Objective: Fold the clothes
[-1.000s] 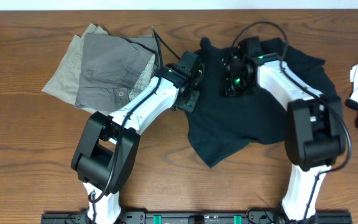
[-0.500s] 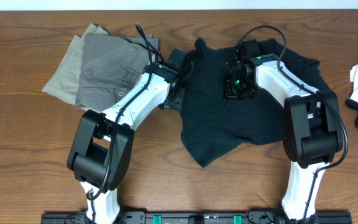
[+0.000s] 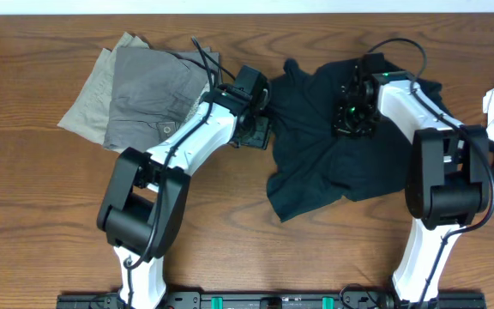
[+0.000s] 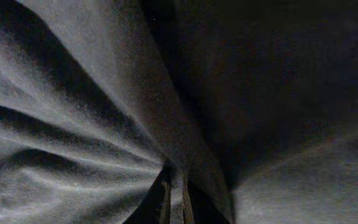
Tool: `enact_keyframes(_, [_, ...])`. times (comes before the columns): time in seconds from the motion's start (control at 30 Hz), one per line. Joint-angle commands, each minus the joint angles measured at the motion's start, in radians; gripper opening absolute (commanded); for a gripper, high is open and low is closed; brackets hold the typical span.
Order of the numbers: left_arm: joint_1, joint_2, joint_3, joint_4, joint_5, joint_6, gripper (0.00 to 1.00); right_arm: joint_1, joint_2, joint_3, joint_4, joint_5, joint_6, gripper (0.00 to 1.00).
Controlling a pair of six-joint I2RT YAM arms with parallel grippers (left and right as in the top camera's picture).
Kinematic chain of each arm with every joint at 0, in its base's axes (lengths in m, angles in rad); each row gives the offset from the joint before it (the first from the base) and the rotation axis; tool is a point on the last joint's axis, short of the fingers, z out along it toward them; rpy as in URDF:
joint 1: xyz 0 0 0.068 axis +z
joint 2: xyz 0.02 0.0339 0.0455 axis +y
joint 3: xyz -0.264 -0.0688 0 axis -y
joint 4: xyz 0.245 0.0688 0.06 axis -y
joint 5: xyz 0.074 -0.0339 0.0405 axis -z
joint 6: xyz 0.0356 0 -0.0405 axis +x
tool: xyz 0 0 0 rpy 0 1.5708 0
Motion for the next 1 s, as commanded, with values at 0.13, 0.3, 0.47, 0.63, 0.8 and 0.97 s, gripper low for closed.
enact_keyframes(0.13, [-0.002, 0.097, -0.010, 0.156, 0.113, -0.016, 0.65, -0.008, 0.028, -0.018, -0.002, 0.083, -0.029, 0.09])
enact_keyframes(0.3, [-0.002, 0.143, -0.010, 0.267, 0.111, -0.014, 0.58, -0.007, 0.028, -0.018, -0.002, 0.083, -0.034, 0.09])
enact_keyframes(0.47, [-0.002, 0.154, -0.010, 0.286, 0.109, 0.029, 0.20, -0.007, 0.028, -0.018, -0.003, 0.084, -0.034, 0.09])
enact_keyframes(0.63, [0.014, 0.135, -0.007, 0.207, 0.094, 0.063, 0.06, -0.007, 0.028, -0.018, -0.003, 0.084, -0.037, 0.08])
enact_keyframes(0.8, [0.053, 0.068, 0.014, 0.087, -0.092, 0.064, 0.06, -0.007, 0.028, -0.018, -0.002, 0.084, -0.037, 0.08])
enact_keyframes(0.97, [0.084, -0.004, 0.014, 0.056, -0.144, 0.094, 0.06, -0.007, 0.028, -0.018, -0.002, 0.084, -0.037, 0.09])
